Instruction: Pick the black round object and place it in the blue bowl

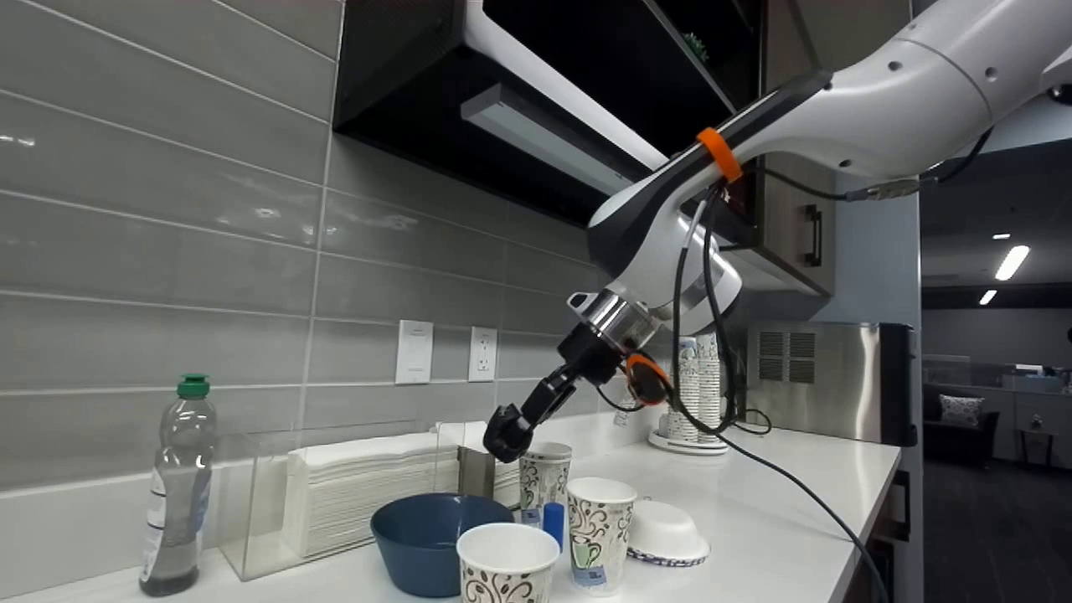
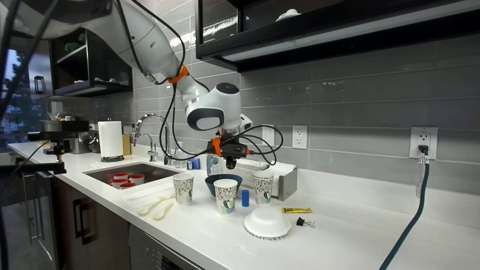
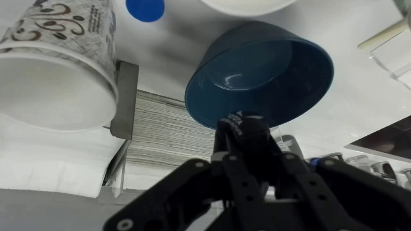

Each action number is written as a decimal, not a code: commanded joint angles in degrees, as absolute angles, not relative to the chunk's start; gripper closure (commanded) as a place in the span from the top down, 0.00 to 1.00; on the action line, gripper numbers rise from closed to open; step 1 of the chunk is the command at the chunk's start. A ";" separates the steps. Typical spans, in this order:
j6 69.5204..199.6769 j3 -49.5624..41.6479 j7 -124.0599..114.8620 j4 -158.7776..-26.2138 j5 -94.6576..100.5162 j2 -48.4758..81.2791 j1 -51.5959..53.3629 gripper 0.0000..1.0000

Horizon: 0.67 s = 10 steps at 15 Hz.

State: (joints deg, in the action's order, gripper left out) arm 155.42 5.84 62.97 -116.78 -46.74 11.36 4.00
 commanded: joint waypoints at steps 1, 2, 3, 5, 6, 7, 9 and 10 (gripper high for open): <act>163.87 6.29 56.10 -111.80 -44.91 18.02 7.38 0.05; 164.78 5.62 54.31 -111.17 -43.42 19.27 8.43 0.05; 165.08 4.71 52.17 -110.70 -41.49 20.38 9.65 0.45; 164.37 3.00 48.49 -109.80 -38.45 21.82 11.21 0.53; 163.41 2.55 47.32 -109.41 -37.75 22.04 11.50 0.59; 162.51 1.75 46.05 -109.47 -36.48 21.80 12.08 0.66; 161.88 1.61 45.54 -109.80 -36.21 20.89 12.15 0.80; 162.89 1.91 45.45 -110.70 -37.56 19.51 11.67 0.88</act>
